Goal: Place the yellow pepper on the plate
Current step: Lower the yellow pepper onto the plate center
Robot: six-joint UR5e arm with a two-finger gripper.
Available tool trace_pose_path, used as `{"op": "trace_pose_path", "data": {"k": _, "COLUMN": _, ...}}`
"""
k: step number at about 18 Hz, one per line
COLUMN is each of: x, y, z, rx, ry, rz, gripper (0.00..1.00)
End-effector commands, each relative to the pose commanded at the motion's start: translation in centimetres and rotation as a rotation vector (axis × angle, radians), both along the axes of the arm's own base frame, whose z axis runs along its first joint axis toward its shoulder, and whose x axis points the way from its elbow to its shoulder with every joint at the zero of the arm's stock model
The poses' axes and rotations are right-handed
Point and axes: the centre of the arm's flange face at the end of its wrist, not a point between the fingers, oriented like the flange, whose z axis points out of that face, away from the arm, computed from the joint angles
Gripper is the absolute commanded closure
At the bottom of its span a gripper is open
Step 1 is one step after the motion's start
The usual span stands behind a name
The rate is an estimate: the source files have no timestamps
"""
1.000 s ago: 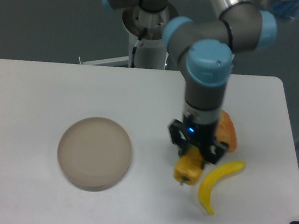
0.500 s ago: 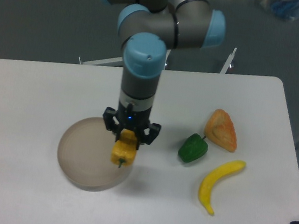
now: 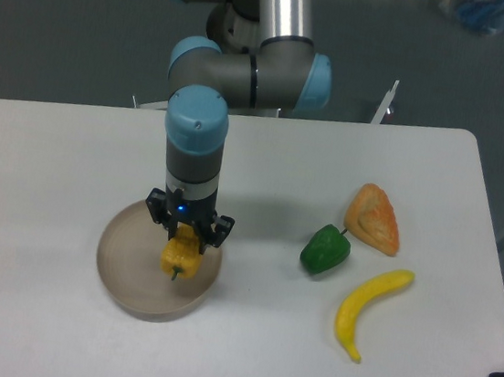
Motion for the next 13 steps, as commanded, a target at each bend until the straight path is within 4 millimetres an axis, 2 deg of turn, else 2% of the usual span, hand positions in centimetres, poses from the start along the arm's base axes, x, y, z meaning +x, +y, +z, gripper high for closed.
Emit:
{"op": "trace_pose_path", "data": {"k": 2, "x": 1.0, "y": 0.2, "z": -0.3, "rx": 0.007, "ry": 0.008, "rz": -0.044, "gripper": 0.66}}
{"op": "trace_pose_path", "data": {"k": 5, "x": 1.2, "y": -0.2, "z": -1.1, "rx": -0.009, "ry": 0.01, "rz": -0.093, "gripper": 0.66}}
{"op": "trace_pose_path", "data": {"k": 13, "x": 1.9, "y": -0.2, "z": -1.4, "rx": -0.015, "ry": 0.008, "rz": -0.102, "gripper": 0.65}}
